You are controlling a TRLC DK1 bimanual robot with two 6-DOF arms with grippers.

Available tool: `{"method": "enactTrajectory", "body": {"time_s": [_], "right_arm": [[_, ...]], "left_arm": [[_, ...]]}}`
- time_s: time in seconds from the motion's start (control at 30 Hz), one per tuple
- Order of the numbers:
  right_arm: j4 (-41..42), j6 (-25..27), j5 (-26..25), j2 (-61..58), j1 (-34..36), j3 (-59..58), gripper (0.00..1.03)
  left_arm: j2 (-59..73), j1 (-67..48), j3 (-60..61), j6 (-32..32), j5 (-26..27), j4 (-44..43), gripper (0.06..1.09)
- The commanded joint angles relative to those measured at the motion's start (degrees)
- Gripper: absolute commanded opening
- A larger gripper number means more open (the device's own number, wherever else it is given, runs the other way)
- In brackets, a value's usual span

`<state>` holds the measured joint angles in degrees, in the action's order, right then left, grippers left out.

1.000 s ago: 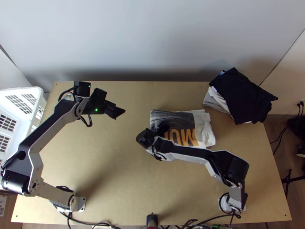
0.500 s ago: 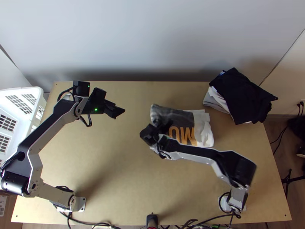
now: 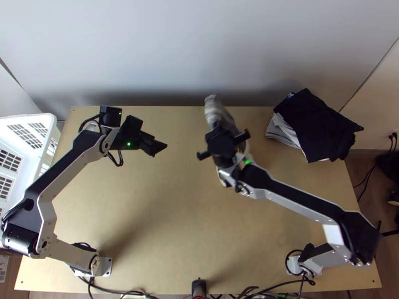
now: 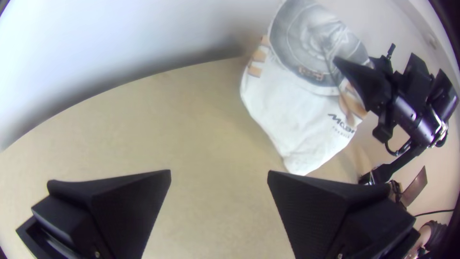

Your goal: Fold the t-shirt

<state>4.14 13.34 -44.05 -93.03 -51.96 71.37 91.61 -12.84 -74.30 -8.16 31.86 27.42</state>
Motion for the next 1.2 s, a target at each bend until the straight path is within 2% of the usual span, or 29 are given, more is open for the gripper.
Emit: {"method": "enactTrajectory", "body": {"time_s": [0.0, 0.53, 0.7, 1.17], "right_arm": [[-0.2, 1.3, 0.7, 6.2, 4.9, 2.1, 0.03], [0.2, 4.5, 1.6, 16.7, 23.0, 7.2, 0.03], [0.3, 4.9, 2.1, 18.9, 32.2, 6.9, 0.03], [2.6, 4.7, 9.1, 20.4, 61.6, 6.8, 0.03]], "left_arm": [[0.1, -1.0, -0.6, 0.0, -0.1, 0.1, 1.04], [1.3, -3.3, -2.9, -0.1, -1.8, 1.1, 1.04], [1.7, -3.7, -3.5, -0.2, -1.9, 1.1, 1.04], [2.0, -4.2, -3.2, -0.3, -1.9, 1.5, 1.04]]}}
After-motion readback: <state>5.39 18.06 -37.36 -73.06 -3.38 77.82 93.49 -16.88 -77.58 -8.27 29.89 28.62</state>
